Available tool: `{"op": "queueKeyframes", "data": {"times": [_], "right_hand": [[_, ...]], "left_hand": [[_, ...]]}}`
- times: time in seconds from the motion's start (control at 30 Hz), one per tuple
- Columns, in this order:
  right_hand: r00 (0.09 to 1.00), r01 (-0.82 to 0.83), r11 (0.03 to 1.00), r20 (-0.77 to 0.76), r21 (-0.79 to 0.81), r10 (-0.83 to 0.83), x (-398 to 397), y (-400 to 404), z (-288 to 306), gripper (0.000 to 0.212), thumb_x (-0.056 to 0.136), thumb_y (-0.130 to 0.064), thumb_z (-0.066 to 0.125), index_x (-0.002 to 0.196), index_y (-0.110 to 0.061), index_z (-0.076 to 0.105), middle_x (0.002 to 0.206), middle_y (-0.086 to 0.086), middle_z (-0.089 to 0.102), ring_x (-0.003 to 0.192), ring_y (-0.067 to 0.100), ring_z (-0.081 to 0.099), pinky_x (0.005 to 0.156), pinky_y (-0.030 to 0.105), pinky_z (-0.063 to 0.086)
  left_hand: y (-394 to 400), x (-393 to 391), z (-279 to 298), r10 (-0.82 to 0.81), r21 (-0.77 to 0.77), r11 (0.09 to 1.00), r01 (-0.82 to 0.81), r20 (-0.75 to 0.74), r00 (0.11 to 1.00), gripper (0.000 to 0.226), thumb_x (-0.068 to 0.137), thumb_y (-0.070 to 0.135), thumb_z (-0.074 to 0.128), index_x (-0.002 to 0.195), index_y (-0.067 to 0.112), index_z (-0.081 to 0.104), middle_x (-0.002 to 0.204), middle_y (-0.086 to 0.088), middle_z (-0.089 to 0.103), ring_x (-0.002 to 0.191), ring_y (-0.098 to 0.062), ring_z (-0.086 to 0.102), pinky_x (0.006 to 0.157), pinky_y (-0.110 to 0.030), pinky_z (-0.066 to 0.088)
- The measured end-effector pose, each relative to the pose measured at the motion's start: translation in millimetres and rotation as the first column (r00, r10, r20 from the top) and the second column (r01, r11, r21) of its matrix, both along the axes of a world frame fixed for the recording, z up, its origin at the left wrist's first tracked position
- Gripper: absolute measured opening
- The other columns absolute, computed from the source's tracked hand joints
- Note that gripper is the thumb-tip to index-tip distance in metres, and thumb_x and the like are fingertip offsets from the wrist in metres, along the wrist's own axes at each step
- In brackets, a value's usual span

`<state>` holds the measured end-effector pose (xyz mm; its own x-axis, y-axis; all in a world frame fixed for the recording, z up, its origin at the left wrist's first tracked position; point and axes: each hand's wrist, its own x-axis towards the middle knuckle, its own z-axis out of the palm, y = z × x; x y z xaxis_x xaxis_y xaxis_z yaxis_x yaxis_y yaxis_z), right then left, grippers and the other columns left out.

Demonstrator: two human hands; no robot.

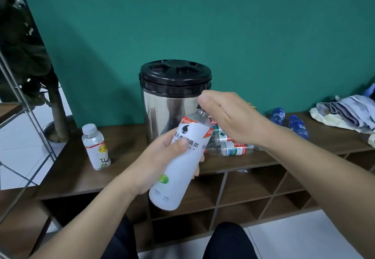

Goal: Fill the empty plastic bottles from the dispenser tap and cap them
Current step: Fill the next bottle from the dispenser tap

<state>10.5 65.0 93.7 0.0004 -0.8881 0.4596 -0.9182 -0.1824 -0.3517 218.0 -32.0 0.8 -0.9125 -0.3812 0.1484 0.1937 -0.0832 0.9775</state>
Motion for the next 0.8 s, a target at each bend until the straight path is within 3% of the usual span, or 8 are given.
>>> {"op": "queueKeyframes", "data": {"times": [0.07,0.13,0.27,0.33,0.43,0.57,0.7,0.8], "right_hand": [[0.997,-0.052,0.999,-0.060,0.008,0.053,-0.2,0.7,0.4,0.049,0.119,-0.044,0.025,0.086,-0.013,0.041,0.078,0.000,0.042,0.072,0.018,0.038,0.067,0.032,0.035],[0.992,-0.079,0.996,-0.100,0.039,0.083,-1.7,0.0,0.2,0.045,0.120,-0.042,0.025,0.089,-0.014,0.043,0.083,0.001,0.045,0.076,0.018,0.041,0.071,0.031,0.037],[0.998,-0.023,0.996,-0.056,0.081,0.027,-3.7,-4.1,-2.0,0.044,0.120,-0.042,0.037,0.084,-0.018,0.046,0.075,-0.007,0.044,0.070,0.012,0.041,0.066,0.024,0.033],[0.998,0.040,0.998,-0.045,0.056,-0.038,-2.3,-7.1,-2.8,0.061,0.117,-0.056,0.037,0.072,-0.015,0.037,0.066,-0.004,0.033,0.061,0.014,0.031,0.059,0.031,0.028],[0.980,0.152,0.974,-0.156,0.167,-0.126,-2.4,-10.1,-2.8,0.077,0.110,-0.073,0.032,0.063,-0.012,0.032,0.061,0.004,0.028,0.054,0.017,0.027,0.055,0.037,0.026],[0.955,0.186,0.953,-0.271,0.241,-0.119,-3.7,-6.3,-7.6,0.072,0.115,-0.061,0.030,0.066,-0.008,0.031,0.063,0.010,0.029,0.056,0.022,0.027,0.057,0.042,0.026],[0.954,0.069,0.978,-0.301,0.199,-0.006,-2.7,10.8,-19.9,0.055,0.121,-0.043,0.021,0.076,-0.013,0.032,0.066,0.001,0.032,0.060,0.019,0.031,0.059,0.031,0.028],[0.968,-0.049,0.980,-0.232,0.193,0.094,-6.0,15.4,-30.1,0.049,0.122,-0.043,0.023,0.085,-0.018,0.044,0.076,-0.001,0.044,0.071,0.017,0.046,0.068,0.035,0.039]], "left_hand": [[-5.7,5.3,-5.9,-0.106,0.078,0.991,0.107,-0.011,0.994,0.082,0.084,0.072,0.087,0.132,0.008,0.067,0.113,-0.029,0.068,0.081,-0.038,0.068,0.080,-0.046,0.058],[-6.4,6.9,-10.0,-0.103,0.051,0.993,0.104,-0.014,0.995,0.078,0.088,0.069,0.085,0.131,0.008,0.067,0.114,-0.030,0.068,0.082,-0.038,0.068,0.080,-0.046,0.058],[-0.1,6.7,-11.5,0.105,-0.077,0.992,-0.101,0.045,0.993,0.043,0.095,0.056,0.073,0.124,0.024,0.074,0.114,-0.022,0.077,0.088,-0.037,0.075,0.081,-0.050,0.062],[5.2,4.4,-9.9,0.156,-0.129,0.981,-0.146,0.072,0.985,0.040,0.098,0.053,0.073,0.128,0.026,0.073,0.112,-0.018,0.079,0.089,-0.037,0.078,0.080,-0.050,0.064],[12.7,-0.7,-11.4,0.222,-0.215,0.956,-0.199,0.090,0.971,0.039,0.099,0.048,0.075,0.131,0.027,0.070,0.109,-0.012,0.081,0.091,-0.037,0.080,0.082,-0.053,0.065],[21.6,-1.9,-21.1,0.301,-0.322,0.913,-0.252,0.112,0.947,0.040,0.096,0.054,0.077,0.128,0.030,0.069,0.109,-0.003,0.081,0.094,-0.031,0.080,0.084,-0.055,0.067],[24.4,5.1,-30.2,0.168,-0.175,0.974,-0.141,0.154,0.974,0.039,0.100,0.048,0.073,0.130,0.024,0.069,0.113,-0.014,0.079,0.091,-0.037,0.079,0.081,-0.054,0.064],[22.0,10.2,-43.7,-0.004,0.041,0.999,0.000,0.116,0.993,0.059,0.098,0.057,0.076,0.133,0.010,0.065,0.118,-0.026,0.073,0.088,-0.041,0.071,0.084,-0.054,0.057]]}}
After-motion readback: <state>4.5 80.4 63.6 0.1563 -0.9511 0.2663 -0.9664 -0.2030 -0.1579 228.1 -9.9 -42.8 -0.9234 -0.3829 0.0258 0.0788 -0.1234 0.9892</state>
